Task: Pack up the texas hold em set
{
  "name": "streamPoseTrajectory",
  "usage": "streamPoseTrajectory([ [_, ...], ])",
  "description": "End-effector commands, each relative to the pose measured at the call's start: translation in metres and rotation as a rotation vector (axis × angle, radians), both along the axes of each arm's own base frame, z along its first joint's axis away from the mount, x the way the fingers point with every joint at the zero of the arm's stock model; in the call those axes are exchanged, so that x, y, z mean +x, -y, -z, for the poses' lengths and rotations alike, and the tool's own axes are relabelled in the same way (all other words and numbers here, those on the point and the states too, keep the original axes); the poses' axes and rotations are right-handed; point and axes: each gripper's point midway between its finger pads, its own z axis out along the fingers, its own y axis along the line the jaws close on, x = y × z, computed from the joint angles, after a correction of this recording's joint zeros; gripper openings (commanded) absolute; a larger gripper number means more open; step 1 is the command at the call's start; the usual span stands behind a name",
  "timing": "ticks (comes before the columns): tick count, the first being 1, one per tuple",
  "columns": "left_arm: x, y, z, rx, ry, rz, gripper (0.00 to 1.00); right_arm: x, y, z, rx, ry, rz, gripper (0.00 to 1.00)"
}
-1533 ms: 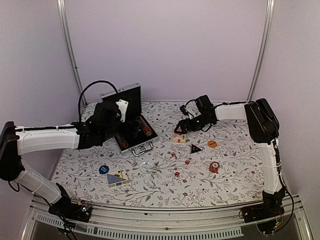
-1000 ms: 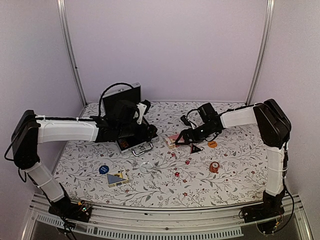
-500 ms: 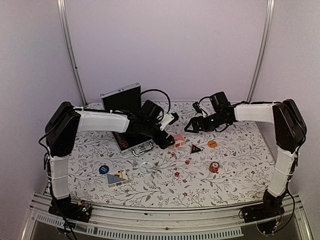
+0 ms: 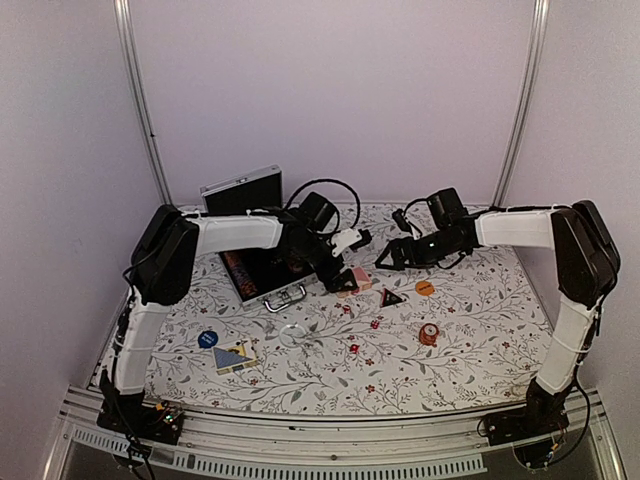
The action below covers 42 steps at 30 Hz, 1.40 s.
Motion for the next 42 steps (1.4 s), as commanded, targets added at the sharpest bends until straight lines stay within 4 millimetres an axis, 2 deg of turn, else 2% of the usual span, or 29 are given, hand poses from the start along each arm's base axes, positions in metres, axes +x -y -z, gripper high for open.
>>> streamPoseTrajectory([
  [1, -0.006, 0.002, 0.014, 0.029, -0.037, 0.073, 1.0, -0.004, -0.002, -0.017, 0.056, 0.015, -0.006, 0.99],
  [9, 0.002, 0.005, 0.034, 0.066, -0.035, 0.051, 0.97, -0.004, 0.0, -0.019, 0.054, 0.019, 0.002, 0.99],
  [15, 0.0, 0.008, 0.039, 0.056, -0.045, 0.058, 0.81, -0.006, 0.0, -0.019, 0.066, 0.011, 0.0, 0.99],
  [17, -0.001, 0.009, 0.039, 0.055, -0.05, 0.062, 0.73, -0.006, 0.0, -0.021, 0.065, 0.017, 0.003, 0.99],
  [22, -0.003, 0.013, 0.016, 0.007, -0.045, 0.066, 0.52, -0.005, 0.006, -0.025, 0.054, 0.033, 0.019, 0.99],
  [27, 0.0, 0.006, -0.029, -0.054, 0.023, 0.048, 0.45, -0.005, 0.012, -0.031, 0.044, 0.049, 0.034, 0.99],
  [31, 0.0, -0.015, -0.069, -0.102, 0.062, 0.024, 0.42, -0.007, 0.015, -0.038, 0.04, 0.071, 0.04, 0.99],
  [34, -0.002, -0.044, -0.084, -0.082, 0.099, -0.009, 0.39, -0.008, 0.016, -0.04, 0.039, 0.08, 0.038, 0.99],
  [37, 0.005, -0.087, -0.084, -0.002, 0.117, -0.093, 0.38, -0.007, 0.015, -0.043, 0.045, 0.086, 0.032, 0.99],
  [42, 0.014, -0.158, -0.063, 0.233, 0.147, -0.228, 0.38, -0.006, 0.006, -0.042, 0.088, 0.077, 0.005, 0.99],
])
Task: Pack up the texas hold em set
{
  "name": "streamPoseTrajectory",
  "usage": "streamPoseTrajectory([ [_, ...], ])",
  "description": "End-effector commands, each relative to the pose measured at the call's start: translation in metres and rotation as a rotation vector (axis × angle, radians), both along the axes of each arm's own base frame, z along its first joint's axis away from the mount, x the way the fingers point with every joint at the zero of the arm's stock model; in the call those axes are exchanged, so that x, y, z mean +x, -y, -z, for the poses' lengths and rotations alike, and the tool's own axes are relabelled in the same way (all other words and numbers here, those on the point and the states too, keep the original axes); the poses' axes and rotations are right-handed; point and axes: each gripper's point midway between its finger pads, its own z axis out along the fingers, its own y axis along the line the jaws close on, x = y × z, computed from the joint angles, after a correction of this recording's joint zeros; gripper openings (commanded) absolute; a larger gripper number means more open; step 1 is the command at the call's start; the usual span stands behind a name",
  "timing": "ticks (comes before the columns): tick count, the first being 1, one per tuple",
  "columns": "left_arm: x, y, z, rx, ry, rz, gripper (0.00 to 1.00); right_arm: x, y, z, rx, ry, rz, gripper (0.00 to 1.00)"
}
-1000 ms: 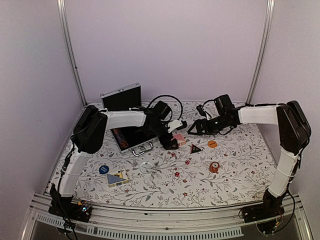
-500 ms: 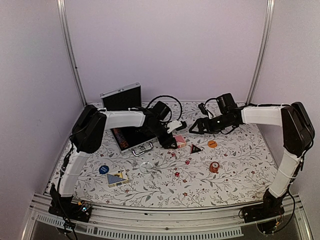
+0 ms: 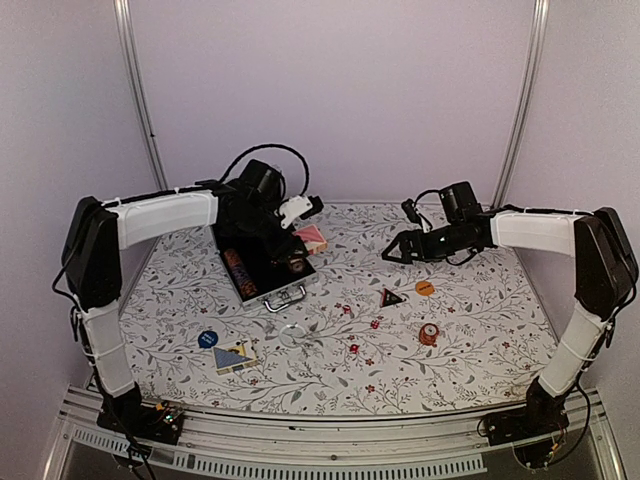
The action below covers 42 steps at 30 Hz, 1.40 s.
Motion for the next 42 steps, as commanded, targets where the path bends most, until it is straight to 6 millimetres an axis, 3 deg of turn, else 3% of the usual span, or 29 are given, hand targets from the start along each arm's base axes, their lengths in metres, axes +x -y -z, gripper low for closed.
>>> streamPoseTrajectory([
  [1, 0.014, -0.066, 0.029, 0.229, 0.008, -0.142, 0.38, 0.002, -0.007, -0.006, 0.05, 0.017, -0.03, 0.99],
  [6, 0.028, -0.11, 0.039, 0.291, -0.035, -0.24, 0.35, 0.0, -0.01, 0.0, 0.064, 0.001, -0.045, 0.99],
  [10, 0.041, -0.131, 0.047, 0.346, -0.027, -0.283, 0.35, -0.003, -0.012, 0.001, 0.081, -0.007, -0.056, 0.99],
  [23, 0.083, -0.134, 0.06, 0.365, 0.006, -0.28, 0.36, -0.006, -0.012, 0.003, 0.092, -0.012, -0.06, 0.99],
  [42, 0.095, -0.143, 0.084, 0.346, -0.068, -0.208, 0.39, -0.007, -0.012, 0.006, 0.089, -0.018, -0.061, 0.99],
])
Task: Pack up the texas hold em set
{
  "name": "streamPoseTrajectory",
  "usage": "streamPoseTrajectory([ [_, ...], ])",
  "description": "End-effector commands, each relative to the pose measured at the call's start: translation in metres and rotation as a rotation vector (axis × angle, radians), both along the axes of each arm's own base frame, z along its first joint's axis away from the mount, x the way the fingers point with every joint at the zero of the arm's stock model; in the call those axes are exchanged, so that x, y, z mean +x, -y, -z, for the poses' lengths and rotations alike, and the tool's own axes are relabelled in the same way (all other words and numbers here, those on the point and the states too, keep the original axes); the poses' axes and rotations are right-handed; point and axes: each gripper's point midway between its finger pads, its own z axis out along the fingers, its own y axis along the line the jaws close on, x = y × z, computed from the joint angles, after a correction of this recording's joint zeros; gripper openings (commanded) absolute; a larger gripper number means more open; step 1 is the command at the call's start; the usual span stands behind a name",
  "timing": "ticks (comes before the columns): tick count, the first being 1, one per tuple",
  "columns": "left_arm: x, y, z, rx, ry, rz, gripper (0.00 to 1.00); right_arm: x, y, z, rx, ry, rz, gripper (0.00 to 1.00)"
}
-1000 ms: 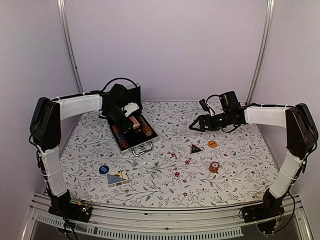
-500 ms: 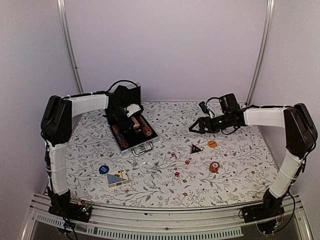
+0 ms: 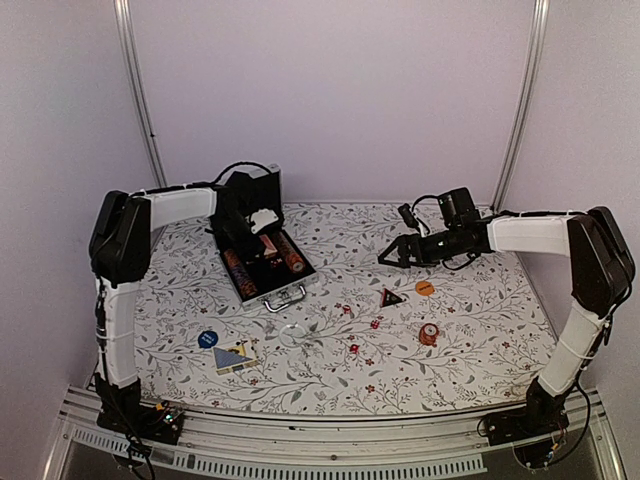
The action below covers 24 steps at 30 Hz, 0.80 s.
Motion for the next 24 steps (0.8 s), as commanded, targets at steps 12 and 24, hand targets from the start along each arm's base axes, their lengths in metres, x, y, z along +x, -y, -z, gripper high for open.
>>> streamPoseTrajectory([
  [12, 0.007, 0.004, 0.004, -0.063, -0.046, 0.059, 0.41, 0.002, 0.0, 0.001, 0.007, 0.0, -0.003, 0.99],
  [24, 0.008, 0.002, 0.016, -0.056, -0.075, 0.043, 0.48, 0.001, 0.0, 0.005, 0.004, -0.01, -0.004, 0.99],
])
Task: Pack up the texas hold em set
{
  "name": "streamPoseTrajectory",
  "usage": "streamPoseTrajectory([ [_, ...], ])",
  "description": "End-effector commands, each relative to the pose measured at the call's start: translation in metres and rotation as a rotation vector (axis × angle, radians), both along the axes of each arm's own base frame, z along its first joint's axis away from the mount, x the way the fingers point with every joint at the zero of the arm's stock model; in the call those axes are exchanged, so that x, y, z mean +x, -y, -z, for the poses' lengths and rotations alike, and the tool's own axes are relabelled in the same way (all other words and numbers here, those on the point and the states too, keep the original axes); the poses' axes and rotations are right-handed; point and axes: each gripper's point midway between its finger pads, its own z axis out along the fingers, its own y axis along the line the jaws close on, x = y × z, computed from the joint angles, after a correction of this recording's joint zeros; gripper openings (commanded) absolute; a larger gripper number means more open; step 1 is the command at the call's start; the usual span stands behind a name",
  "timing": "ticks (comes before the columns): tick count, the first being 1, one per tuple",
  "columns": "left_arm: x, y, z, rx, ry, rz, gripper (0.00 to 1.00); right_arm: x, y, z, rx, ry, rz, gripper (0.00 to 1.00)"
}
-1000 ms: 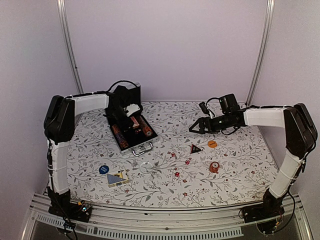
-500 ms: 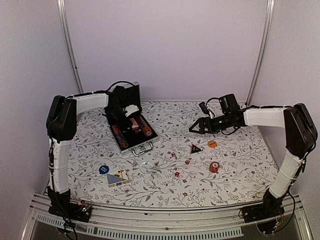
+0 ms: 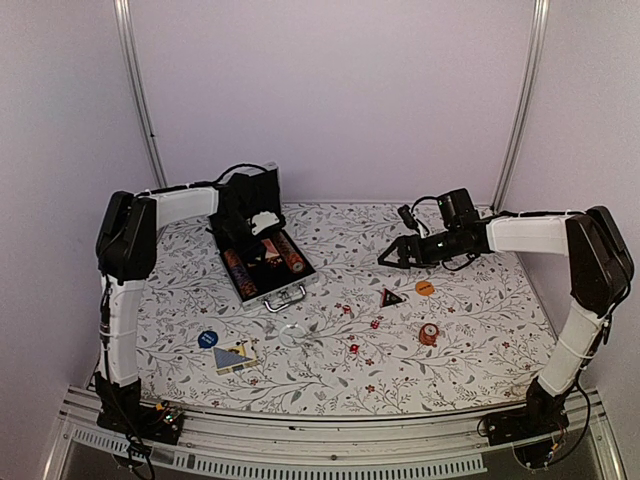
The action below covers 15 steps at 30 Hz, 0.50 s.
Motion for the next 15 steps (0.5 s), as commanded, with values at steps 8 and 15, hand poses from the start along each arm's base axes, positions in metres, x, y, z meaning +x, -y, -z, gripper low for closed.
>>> streamPoseTrajectory([
  [8, 0.013, -0.008, -0.001, -0.017, 0.0, -0.048, 0.6, 0.001, 0.0, 0.001, 0.007, -0.001, -0.004, 0.99],
  [15, 0.015, -0.009, -0.009, -0.026, 0.014, -0.07, 0.72, 0.001, 0.0, 0.002, 0.006, -0.002, -0.005, 0.99],
])
